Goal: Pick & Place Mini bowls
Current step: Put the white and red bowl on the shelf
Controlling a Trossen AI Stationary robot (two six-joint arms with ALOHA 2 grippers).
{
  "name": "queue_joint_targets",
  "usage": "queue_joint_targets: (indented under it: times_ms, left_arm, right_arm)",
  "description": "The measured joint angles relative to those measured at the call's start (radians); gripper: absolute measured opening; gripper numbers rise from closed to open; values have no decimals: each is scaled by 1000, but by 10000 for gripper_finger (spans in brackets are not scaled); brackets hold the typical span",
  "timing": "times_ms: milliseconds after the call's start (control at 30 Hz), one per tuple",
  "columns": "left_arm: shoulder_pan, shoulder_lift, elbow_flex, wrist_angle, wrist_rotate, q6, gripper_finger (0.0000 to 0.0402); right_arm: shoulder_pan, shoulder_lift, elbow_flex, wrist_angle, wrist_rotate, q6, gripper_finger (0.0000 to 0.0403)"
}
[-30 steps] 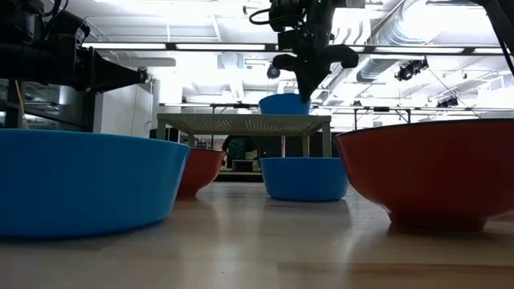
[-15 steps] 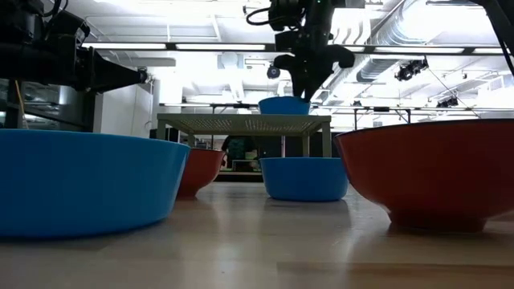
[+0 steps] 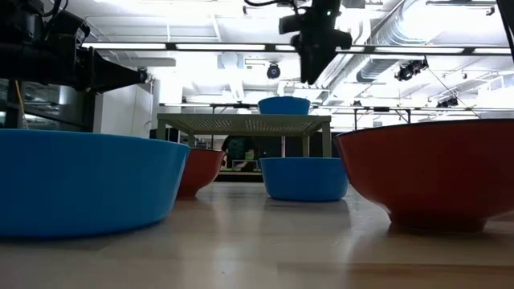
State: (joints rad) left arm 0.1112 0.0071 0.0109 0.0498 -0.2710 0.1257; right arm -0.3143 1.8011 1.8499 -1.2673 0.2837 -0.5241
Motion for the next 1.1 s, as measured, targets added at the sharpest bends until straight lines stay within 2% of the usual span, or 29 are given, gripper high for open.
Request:
queue_joint_targets:
  times_ms: [100, 267, 467, 567, 800, 1100]
  left_arm:
    - [0, 0, 0, 0, 0, 0, 149]
    - [0, 0, 0, 0, 0, 0, 149]
    - [0, 0, 0, 0, 0, 0, 149]
    - [0, 0, 0, 0, -1, 0, 149]
    - [0, 0, 0, 0, -1, 0, 149]
    - [0, 0, 0, 0, 0, 0, 149]
  right_arm:
    - [10, -13, 0, -86, -38, 179, 185]
    - [7, -23, 0, -232, -208, 461, 185]
    - [18, -60, -15, -299, -289, 637, 183]
    - [38, -126, -112, -267, -304, 648, 181]
    - [111, -321, -458, -164, -345, 708, 182]
    - [202, -486, -765, -51, -462, 1010, 172]
